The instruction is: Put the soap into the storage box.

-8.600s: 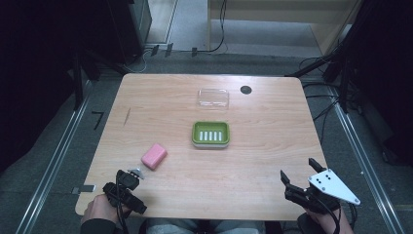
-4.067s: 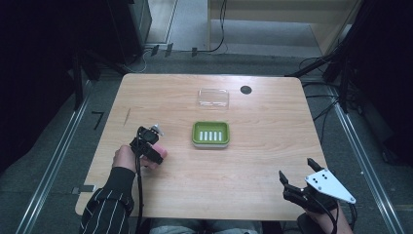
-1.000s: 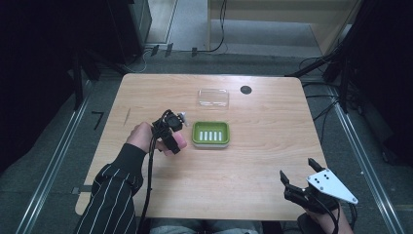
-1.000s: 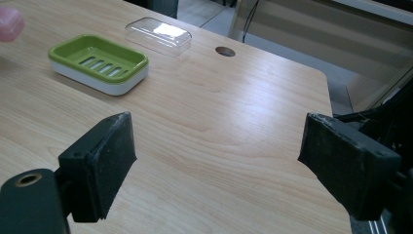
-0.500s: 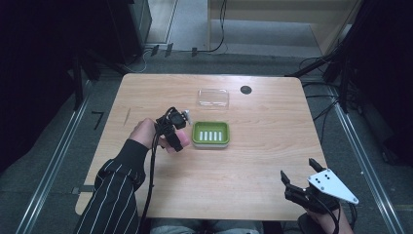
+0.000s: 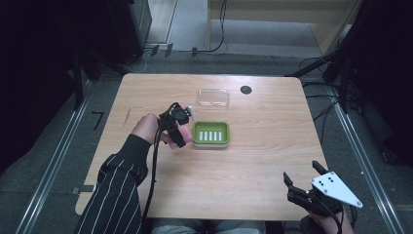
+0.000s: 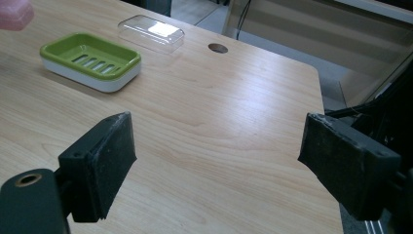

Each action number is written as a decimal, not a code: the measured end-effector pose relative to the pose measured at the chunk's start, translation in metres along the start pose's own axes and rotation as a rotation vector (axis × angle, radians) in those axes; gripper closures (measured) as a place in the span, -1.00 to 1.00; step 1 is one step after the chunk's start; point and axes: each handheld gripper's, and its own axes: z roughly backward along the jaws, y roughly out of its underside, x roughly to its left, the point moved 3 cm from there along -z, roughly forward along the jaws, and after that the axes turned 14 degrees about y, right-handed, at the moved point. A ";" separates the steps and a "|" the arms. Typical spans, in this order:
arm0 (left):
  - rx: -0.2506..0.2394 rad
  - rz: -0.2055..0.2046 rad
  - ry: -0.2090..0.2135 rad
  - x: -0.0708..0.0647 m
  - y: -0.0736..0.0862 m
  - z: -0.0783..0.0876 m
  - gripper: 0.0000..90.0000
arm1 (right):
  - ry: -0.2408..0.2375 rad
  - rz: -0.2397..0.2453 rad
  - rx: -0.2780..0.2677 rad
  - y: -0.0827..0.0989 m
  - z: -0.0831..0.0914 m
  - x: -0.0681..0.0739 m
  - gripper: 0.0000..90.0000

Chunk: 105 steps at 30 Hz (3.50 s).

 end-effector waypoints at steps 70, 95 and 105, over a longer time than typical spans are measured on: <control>0.029 -0.192 0.005 0.004 -0.051 -0.001 -0.15 | 0.044 -0.026 0.016 0.010 0.016 -0.013 -0.70; 0.044 -0.287 0.010 0.005 -0.065 -0.008 -0.14 | 0.060 -0.022 0.022 0.012 0.019 -0.015 -0.70; 0.058 -0.313 0.006 0.007 -0.072 -0.013 -0.14 | 0.063 -0.034 0.022 0.013 0.021 -0.017 -0.70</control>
